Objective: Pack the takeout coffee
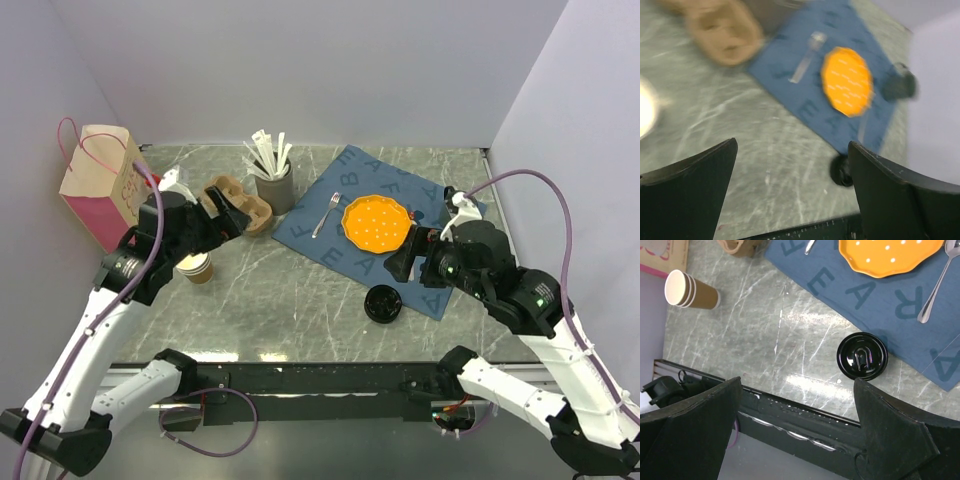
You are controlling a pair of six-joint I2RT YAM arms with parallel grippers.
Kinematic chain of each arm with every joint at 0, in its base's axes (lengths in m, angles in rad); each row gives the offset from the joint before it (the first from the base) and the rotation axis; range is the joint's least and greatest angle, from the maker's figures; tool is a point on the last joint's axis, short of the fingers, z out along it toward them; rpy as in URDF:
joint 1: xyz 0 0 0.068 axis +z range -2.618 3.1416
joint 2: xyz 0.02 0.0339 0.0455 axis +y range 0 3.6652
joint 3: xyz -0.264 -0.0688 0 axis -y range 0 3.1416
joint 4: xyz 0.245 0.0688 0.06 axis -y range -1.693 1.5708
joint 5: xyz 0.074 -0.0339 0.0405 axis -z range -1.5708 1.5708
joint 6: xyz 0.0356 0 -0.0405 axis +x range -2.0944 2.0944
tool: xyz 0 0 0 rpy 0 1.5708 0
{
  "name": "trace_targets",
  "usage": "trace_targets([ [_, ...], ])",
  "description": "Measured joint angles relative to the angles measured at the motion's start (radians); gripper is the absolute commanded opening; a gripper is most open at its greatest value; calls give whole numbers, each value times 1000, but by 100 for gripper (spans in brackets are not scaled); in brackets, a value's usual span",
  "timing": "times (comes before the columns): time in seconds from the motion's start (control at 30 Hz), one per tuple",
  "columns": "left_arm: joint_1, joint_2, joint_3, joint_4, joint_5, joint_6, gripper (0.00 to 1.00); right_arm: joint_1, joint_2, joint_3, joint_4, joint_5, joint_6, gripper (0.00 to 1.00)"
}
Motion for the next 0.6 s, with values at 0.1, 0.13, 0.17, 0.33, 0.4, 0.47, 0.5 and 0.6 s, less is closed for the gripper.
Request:
trace_targets([
  [0.1,0,35,19,-100,-171,-75,85,0,8,0,0,-12,-6,97],
  [0.13,2,49,22,-127,-220,-93,79,0,10,0,0,-20,-10,96],
  [0.17,4,59,22,-146,-256,-105,74,0,11,0,0,-26,-10,95],
  [0.33,44,129,22,-206,-391,-121,62,0,20,-2,5,-47,-20,91],
  [0.4,61,165,22,-214,-414,-117,61,0,25,-3,6,-52,-21,90],
  [0.47,74,206,22,-219,-433,-114,63,0,27,-3,8,-57,-24,88],
  [0.5,77,225,19,-219,-441,-112,61,0,27,-3,9,-60,-26,87],
  [0.6,80,267,5,-215,-459,-93,55,0,24,-6,16,-70,-29,85],
])
